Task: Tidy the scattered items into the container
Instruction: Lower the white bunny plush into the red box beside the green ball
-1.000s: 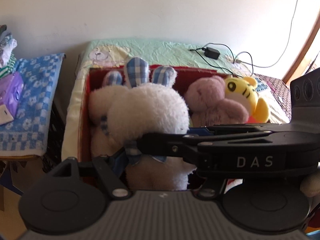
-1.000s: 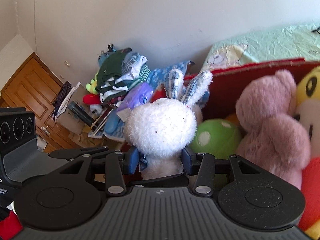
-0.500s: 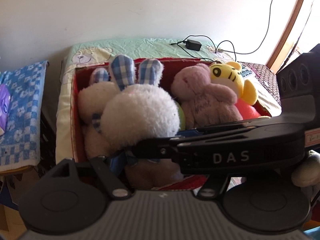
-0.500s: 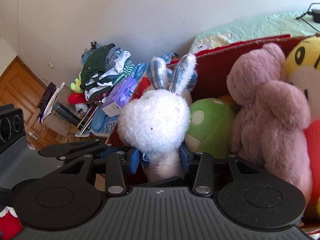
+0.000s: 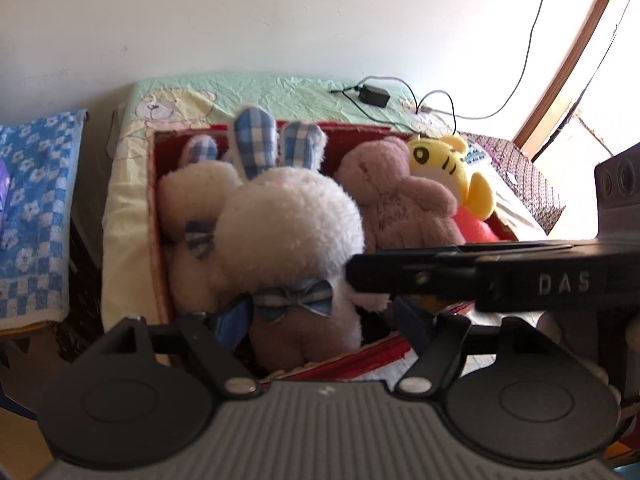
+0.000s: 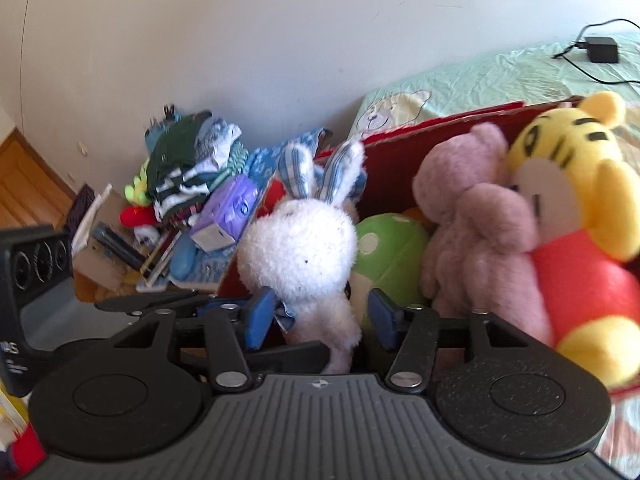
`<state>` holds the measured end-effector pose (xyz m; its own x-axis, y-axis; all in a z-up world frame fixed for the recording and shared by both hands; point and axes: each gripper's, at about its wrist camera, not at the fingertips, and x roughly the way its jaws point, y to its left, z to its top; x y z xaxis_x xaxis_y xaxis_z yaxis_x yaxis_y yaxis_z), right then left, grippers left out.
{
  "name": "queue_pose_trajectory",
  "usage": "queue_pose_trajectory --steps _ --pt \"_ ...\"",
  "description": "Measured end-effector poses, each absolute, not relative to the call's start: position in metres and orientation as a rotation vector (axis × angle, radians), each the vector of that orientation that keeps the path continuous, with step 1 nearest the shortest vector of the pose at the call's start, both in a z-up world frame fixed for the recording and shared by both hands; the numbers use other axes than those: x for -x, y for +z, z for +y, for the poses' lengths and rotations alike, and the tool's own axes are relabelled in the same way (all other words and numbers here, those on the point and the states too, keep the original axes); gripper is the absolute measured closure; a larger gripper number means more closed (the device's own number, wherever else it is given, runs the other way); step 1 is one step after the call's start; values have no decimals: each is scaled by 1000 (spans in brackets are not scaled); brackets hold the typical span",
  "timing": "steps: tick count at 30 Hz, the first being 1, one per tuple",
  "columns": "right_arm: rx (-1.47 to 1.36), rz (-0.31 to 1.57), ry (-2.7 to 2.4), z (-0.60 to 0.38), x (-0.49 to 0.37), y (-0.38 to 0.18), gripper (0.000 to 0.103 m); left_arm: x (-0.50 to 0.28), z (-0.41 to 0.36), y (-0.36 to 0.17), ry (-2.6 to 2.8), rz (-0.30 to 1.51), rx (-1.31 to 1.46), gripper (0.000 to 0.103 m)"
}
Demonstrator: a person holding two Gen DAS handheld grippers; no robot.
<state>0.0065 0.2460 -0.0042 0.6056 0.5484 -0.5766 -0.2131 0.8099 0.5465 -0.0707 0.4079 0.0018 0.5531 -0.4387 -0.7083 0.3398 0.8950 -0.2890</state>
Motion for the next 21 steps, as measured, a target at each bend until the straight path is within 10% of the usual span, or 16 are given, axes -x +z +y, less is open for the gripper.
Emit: queue_pose_trajectory --steps 7,21 --pt "-435 862 406 258 -20 -13 87 65 409 -1 -438 897 119 29" --pt "-450 878 351 260 -22 -25 85 59 392 -5 -343 953 37 22"
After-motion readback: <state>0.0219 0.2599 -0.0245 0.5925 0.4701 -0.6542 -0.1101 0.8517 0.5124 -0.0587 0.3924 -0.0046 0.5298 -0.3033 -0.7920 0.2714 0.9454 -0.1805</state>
